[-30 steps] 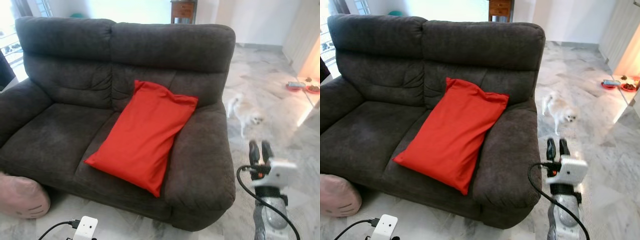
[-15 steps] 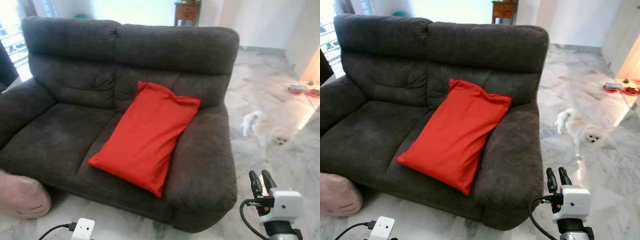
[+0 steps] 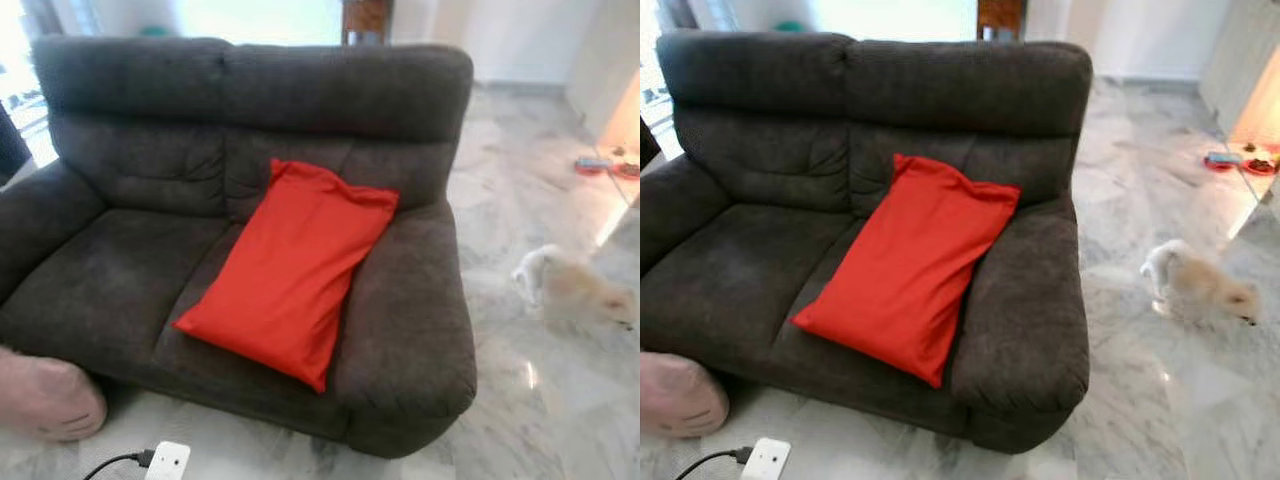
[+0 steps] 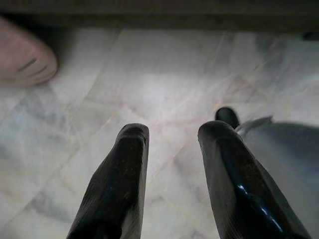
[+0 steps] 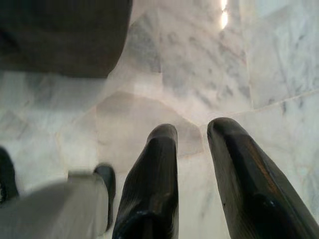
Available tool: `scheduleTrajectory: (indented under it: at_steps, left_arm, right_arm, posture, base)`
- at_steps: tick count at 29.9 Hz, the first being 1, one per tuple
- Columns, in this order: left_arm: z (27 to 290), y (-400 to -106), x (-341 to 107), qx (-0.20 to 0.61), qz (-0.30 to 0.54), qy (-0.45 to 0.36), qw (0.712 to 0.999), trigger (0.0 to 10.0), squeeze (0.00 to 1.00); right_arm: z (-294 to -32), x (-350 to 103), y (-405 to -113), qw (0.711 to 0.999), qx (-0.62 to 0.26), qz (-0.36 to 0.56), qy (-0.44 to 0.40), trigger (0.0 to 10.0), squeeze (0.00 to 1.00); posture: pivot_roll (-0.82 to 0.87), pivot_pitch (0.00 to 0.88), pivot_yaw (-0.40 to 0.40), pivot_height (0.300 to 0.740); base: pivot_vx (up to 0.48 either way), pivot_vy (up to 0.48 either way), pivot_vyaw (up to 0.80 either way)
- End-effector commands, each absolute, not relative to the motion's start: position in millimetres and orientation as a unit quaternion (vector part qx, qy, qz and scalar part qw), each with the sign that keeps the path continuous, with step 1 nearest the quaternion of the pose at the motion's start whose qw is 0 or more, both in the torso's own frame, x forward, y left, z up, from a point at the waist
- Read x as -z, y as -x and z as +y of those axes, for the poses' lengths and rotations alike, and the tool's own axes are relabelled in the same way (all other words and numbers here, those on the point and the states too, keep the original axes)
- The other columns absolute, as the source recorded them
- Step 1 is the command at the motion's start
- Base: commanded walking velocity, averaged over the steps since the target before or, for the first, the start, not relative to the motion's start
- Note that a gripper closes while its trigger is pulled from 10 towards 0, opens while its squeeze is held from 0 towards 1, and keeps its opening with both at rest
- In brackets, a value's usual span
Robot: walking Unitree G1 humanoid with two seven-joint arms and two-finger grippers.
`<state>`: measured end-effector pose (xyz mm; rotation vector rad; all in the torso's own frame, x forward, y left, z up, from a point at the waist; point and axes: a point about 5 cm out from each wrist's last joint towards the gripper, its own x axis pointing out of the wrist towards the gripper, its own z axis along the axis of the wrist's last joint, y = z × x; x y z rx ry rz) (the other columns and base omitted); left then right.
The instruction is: Move the pillow to the sofa from floor
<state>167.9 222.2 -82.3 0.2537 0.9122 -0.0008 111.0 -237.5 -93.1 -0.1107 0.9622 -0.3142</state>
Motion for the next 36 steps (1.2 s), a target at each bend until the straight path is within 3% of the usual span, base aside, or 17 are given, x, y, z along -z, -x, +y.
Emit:
scheduleTrajectory:
  at_steps: [1, 5, 11, 18, 23, 26, 36]
  left_arm:
    - [222.9, -164.2, 83.9, 0.0, 0.445, -0.126, 0.887, 10.0, 0.0]
    - [221.5, -164.4, 84.2, 0.0, 0.445, -0.127, 0.886, 10.0, 0.0]
    - [218.4, -163.5, 85.7, 0.011, 0.454, -0.125, 0.882, 10.0, 0.0]
    - [218.2, -165.5, 84.9, 0.018, 0.453, -0.126, 0.882, 10.0, 0.0]
    - [219.7, -167.4, 83.8, 0.02, 0.452, -0.129, 0.882, 10.0, 0.0]
    - [219.1, -168.6, 83.4, 0.023, 0.451, -0.131, 0.882, 10.0, 0.0]
    - [216.1, -165.7, 85.4, 0.017, 0.455, -0.123, 0.882, 10.0, 0.0]
  right_arm:
    - [-234.8, 94.9, -112.1, 0.87, 0.15, 0.468, 0.039, 10.0, 0.0]
    - [-232.5, 100.3, -106.9, 0.86, 0.13, 0.491, 0.053, 10.0, 0.0]
    - [-238.7, 112.3, -58.2, 0.793, 0.125, 0.588, 0.093, 10.0, 0.0]
    - [-246.3, 113.4, -37.6, 0.775, 0.166, 0.607, 0.058, 10.0, 0.0]
    - [-241.6, 113.6, -45.6, 0.785, 0.164, 0.596, 0.04, 10.0, 0.0]
    - [-230.8, 113.1, -67.3, 0.806, 0.15, 0.572, 0.012, 10.0, 0.0]
    - [-225.9, 112.2, -79.6, 0.813, 0.136, 0.566, 0.011, 10.0, 0.0]
  posture:
    - [0.01, 0.0, 0.0, 0.74]
    - [0.01, 0.0, 0.0, 0.74]
    - [0.01, 0.0, 0.007, 0.74]
    - [0.01, 0.0, 0.029, 0.74]
    - [0.0, 0.0, 0.04, 0.74]
    - [0.0, 0.0, 0.036, 0.74]
    - [0.01, 0.0, 0.015, 0.74]
  base:
    - [0.0, 0.0, 0.0]
    - [0.0, 0.0, 0.0]
    - [0.0, 0.0, 0.0]
    - [0.0, 0.0, 0.0]
    - [0.0, 0.0, 0.0]
    - [0.0, 0.0, 0.0]
    - [0.0, 0.0, 0.0]
